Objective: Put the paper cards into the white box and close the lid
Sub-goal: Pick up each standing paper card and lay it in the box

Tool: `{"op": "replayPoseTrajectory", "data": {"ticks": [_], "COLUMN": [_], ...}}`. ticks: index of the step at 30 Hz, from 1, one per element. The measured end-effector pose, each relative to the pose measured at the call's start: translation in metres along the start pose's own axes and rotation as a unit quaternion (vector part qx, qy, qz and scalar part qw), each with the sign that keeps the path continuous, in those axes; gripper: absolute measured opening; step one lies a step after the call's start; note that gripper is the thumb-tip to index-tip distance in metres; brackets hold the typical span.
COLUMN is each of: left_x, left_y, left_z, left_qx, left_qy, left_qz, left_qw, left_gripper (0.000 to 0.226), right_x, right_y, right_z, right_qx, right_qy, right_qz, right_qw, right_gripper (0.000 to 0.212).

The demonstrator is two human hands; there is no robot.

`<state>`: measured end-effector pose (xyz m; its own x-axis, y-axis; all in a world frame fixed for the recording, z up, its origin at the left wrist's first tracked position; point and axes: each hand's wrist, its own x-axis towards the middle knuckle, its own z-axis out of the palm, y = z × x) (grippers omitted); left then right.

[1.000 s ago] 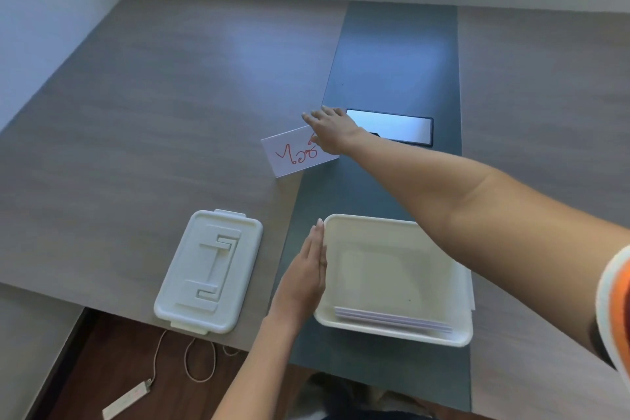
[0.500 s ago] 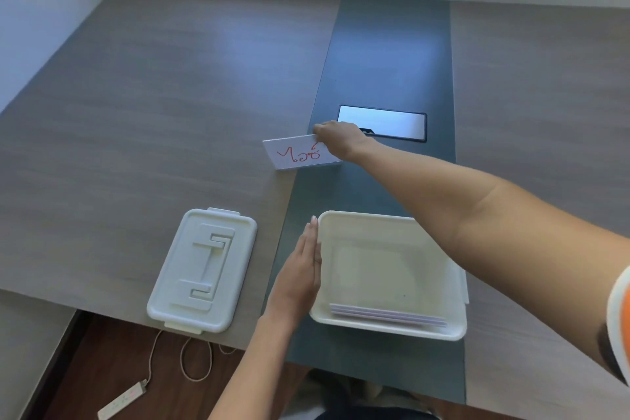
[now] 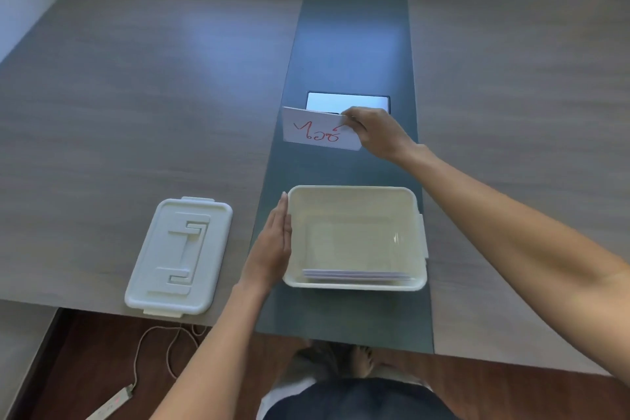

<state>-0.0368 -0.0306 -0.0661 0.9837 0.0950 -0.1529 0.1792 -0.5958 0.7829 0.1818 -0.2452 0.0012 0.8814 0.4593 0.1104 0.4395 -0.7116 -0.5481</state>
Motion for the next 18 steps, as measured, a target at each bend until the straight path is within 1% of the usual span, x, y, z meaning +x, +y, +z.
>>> {"op": "replayPoseTrajectory", "data": {"ticks": [6,12,18], "left_x": [0.003,0.008,0.008], "left_y": [-0.001,0.0,0.001], "left_z": [0.0,0.001,0.003], "left_qx": [-0.004,0.005,0.011], "left_qy": [0.005,0.013,0.012], "left_qz": [-0.001,0.002,0.001], "left_qw": [1.0,1.0,1.0], "left_gripper": [0.056,0.056,0.053], "right_x": [-0.047,-0.098,-0.151], "right_y": [-0.013,-0.038,-0.052], "right_z": [-0.037,-0.063,-0.062], "right_qx": [-0.027,-0.039,-0.02], "right_qy": [0.028,0.049,0.029], "right_qz": [-0.048,-0.066,-0.058], "right_qw": [0.998,0.996,0.998], "right_gripper": [0.026,0.027,0.027]}}
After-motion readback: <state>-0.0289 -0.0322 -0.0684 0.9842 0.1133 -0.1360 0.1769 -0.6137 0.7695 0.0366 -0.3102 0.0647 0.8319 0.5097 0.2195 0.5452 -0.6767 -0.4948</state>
